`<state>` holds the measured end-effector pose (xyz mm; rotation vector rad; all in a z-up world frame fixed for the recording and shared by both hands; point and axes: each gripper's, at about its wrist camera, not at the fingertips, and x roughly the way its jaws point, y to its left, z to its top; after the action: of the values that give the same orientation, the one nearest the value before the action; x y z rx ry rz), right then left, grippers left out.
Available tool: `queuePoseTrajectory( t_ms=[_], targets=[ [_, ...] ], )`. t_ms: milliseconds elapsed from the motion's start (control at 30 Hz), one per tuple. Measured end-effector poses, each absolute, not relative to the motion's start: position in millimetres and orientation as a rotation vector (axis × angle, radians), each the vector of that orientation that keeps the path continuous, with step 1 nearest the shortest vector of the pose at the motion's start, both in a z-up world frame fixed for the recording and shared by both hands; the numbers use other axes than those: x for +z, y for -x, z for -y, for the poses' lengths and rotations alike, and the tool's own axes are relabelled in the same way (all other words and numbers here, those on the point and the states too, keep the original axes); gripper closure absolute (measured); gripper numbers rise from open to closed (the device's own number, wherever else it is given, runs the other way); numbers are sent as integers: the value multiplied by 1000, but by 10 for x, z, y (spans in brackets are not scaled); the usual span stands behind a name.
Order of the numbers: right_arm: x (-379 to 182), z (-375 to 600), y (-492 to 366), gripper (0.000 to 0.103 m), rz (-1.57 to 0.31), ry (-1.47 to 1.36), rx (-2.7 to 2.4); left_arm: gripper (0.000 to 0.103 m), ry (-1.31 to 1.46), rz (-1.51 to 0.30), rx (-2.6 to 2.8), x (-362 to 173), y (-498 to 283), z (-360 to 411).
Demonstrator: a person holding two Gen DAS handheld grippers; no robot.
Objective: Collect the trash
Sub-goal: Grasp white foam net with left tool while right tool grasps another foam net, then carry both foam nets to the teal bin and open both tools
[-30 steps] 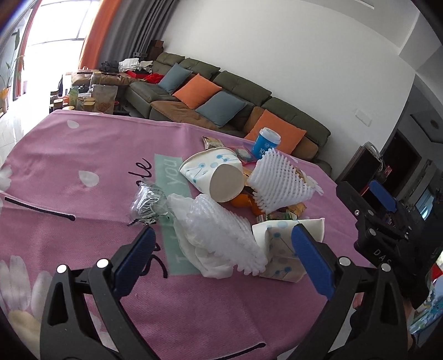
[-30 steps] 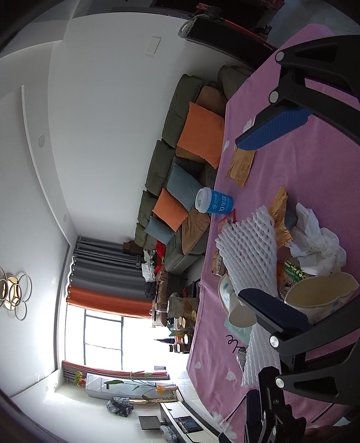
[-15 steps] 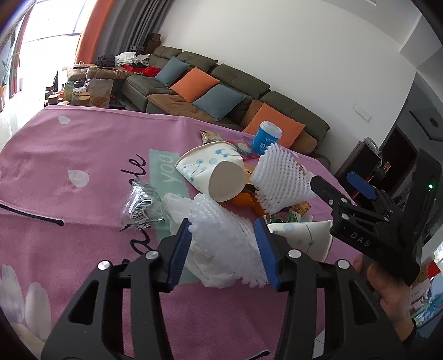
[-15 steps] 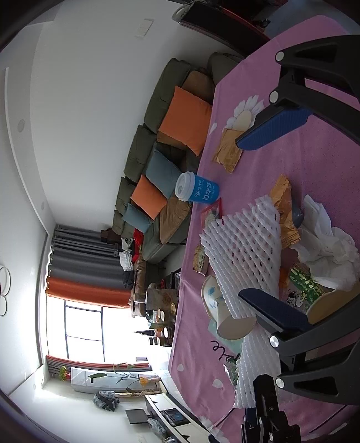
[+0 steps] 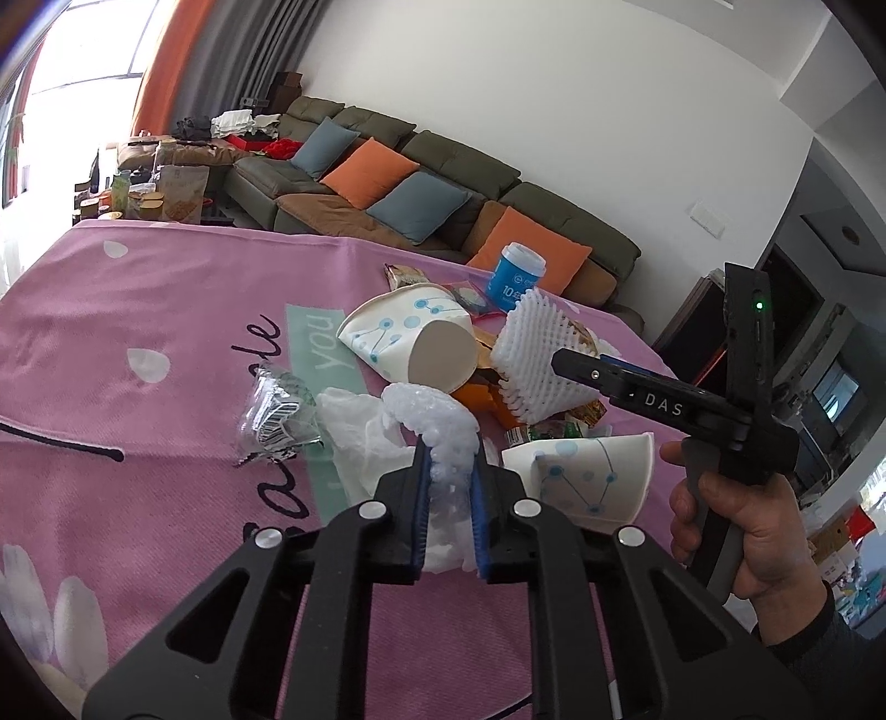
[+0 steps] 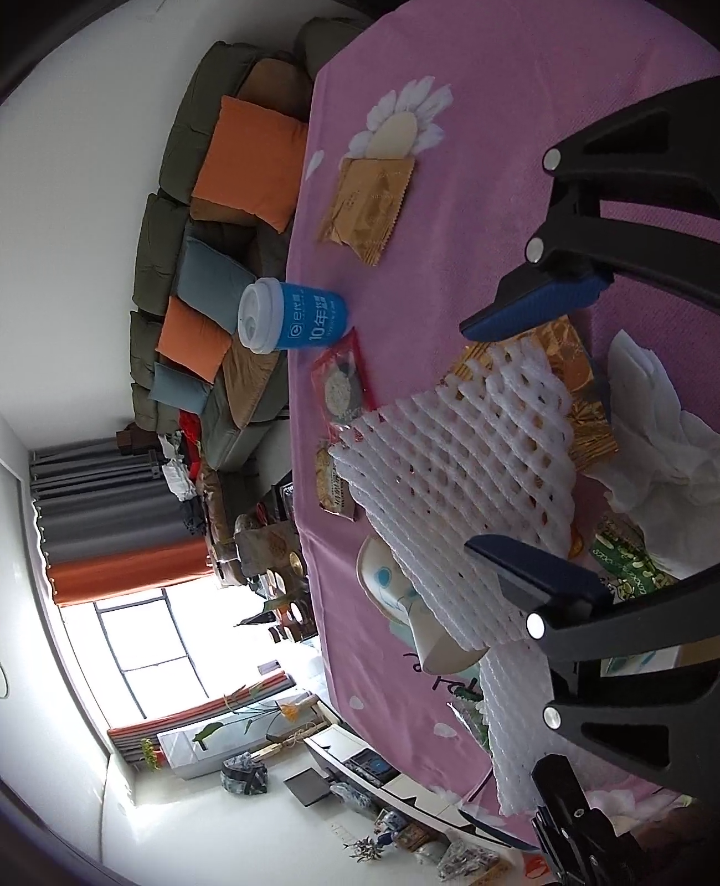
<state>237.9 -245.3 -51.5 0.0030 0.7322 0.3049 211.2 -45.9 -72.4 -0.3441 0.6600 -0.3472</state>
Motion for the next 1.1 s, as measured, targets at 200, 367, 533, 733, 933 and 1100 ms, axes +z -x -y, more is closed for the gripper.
queuePoseTrajectory(
  t_ms=[200, 367, 533, 733, 933, 1100],
  targets=[
    [-515, 2475, -2369, 91, -759, -36, 329, 90, 340, -635, -364, -688, -2012, 436],
    [-429, 2524, -2294, 96, -732, -71, 348, 90, 347, -614, -366, -626, -1950, 400],
    [-170, 2543, -2162, 97, -650, -84, 359, 90, 340, -568, -363, -531, -1842, 324],
    [184, 2481, -1994, 97, -553, -80, 378, 90, 355, -505, -355, -356, -1662, 191],
    [471, 2279, -1834, 97, -484, -53, 424, 90, 357, -422, -336, -108, -1418, 55],
    [640, 2027, -1716, 97, -436, -26, 472, 90, 370, -356, -291, 90, -1161, -156]
  ],
)
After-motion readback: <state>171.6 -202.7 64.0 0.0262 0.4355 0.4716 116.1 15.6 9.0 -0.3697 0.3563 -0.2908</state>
